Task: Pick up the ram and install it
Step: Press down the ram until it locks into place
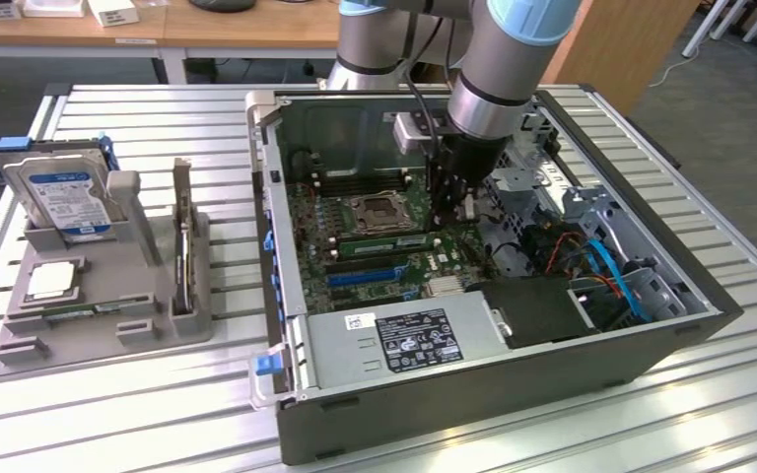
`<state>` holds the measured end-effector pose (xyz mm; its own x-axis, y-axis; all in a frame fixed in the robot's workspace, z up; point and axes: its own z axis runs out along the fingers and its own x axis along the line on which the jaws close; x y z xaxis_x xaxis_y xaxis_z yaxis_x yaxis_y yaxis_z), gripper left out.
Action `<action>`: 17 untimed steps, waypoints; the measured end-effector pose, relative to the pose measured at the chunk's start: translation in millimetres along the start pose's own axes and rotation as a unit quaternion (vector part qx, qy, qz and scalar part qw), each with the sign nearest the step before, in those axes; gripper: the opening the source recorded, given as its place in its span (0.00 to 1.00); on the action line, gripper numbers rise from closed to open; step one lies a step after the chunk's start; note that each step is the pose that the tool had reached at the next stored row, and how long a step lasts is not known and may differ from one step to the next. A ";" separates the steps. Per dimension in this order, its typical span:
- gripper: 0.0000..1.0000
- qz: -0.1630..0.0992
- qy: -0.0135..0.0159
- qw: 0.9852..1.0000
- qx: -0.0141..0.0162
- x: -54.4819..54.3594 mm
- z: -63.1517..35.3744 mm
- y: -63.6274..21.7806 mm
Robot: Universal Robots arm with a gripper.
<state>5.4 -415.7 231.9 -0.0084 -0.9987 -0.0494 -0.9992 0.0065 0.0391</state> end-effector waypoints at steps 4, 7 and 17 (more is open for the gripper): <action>0.11 0.000 0.000 1.000 0.000 0.0 1.9 -0.1; 0.11 0.000 0.000 1.000 0.000 0.2 3.0 -0.1; 0.11 0.000 0.000 1.000 0.000 0.3 6.4 -0.2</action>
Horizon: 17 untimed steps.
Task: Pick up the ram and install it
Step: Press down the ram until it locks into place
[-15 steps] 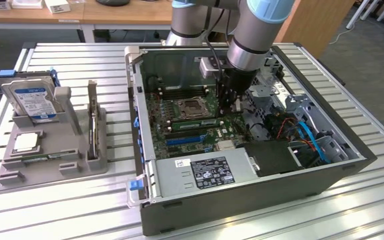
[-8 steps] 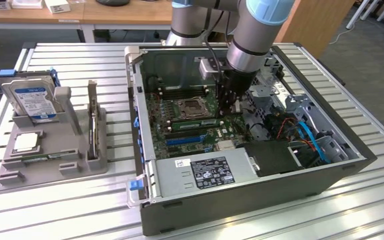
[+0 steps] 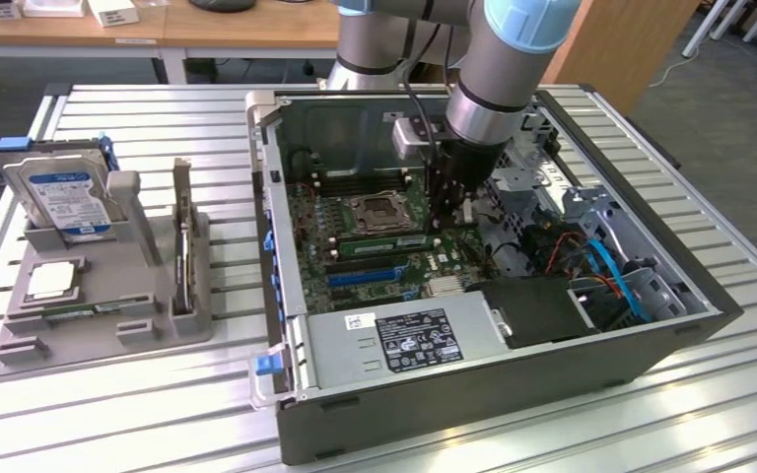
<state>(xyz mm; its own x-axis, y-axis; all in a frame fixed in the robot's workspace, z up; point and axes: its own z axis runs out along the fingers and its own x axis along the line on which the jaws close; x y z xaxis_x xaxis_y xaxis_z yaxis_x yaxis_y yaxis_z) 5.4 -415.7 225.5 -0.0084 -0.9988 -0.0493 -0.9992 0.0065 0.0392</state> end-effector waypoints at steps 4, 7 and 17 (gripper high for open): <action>0.11 0.000 0.000 1.000 0.000 0.1 0.9 0.0; 0.11 0.000 0.000 1.000 0.000 0.1 0.9 0.0; 0.11 0.000 0.000 1.000 0.000 0.1 2.4 -0.1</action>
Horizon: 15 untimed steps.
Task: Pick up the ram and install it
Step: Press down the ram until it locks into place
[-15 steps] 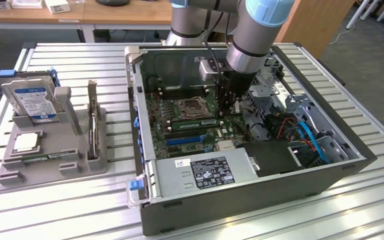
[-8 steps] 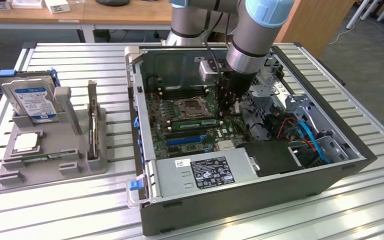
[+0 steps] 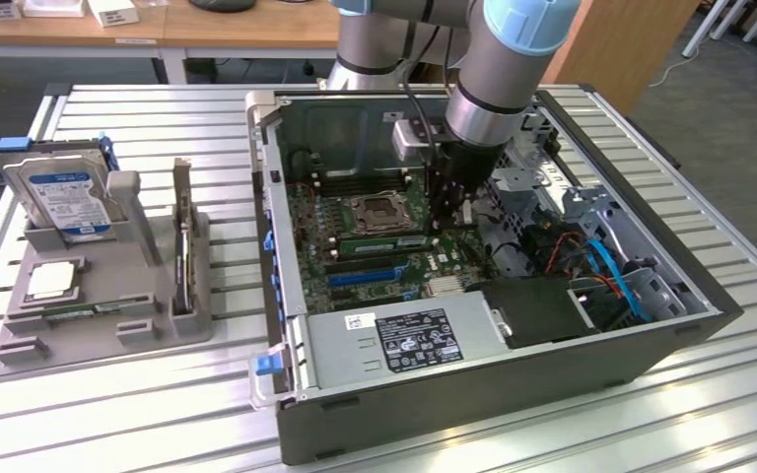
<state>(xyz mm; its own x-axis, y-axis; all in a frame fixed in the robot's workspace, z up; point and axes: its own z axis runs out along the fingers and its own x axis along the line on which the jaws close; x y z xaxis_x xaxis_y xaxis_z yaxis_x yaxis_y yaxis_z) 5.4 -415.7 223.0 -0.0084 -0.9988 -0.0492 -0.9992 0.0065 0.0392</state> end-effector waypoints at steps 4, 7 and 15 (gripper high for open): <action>0.11 0.000 0.000 1.000 0.000 0.0 0.1 0.0; 0.11 0.000 0.000 1.000 0.000 -0.1 -0.3 0.0; 0.11 0.000 0.000 1.000 0.000 -0.8 -14.8 0.6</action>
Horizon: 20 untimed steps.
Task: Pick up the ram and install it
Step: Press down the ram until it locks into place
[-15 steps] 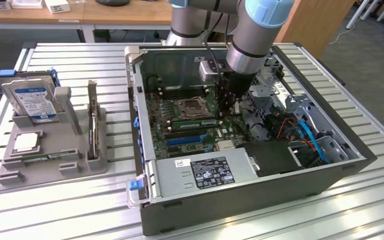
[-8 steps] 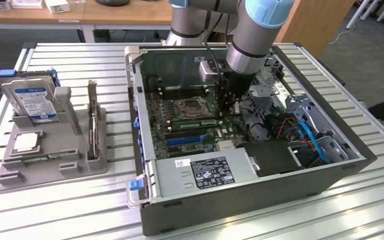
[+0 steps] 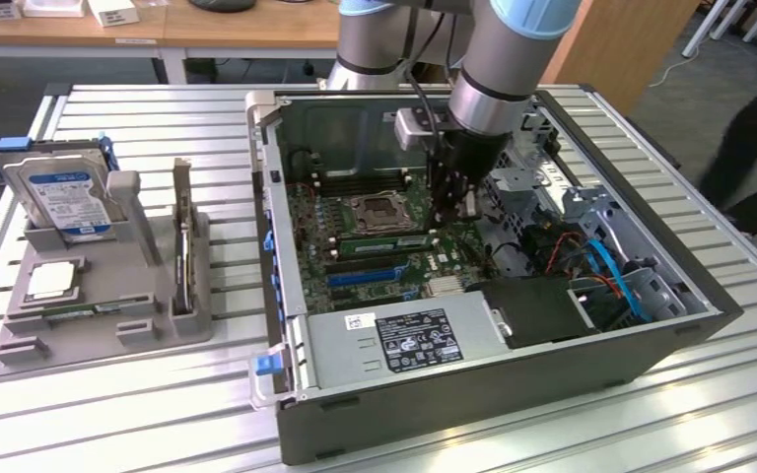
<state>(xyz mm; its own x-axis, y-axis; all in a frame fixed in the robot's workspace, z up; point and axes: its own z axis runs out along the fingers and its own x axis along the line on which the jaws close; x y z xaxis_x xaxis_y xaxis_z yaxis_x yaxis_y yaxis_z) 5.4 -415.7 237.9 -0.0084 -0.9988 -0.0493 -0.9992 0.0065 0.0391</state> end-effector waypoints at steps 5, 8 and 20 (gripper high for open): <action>0.11 0.000 0.000 1.000 0.000 -0.5 -9.1 0.3; 0.11 0.000 0.000 1.000 0.000 -0.7 -13.2 0.5; 0.11 0.000 0.000 1.000 0.000 -0.6 -12.0 27.3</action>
<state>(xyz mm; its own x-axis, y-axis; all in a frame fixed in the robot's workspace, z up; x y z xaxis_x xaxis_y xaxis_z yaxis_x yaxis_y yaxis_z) -21.5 -415.6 251.0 -0.0085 -0.9987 -0.0495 -0.9992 0.0066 0.0391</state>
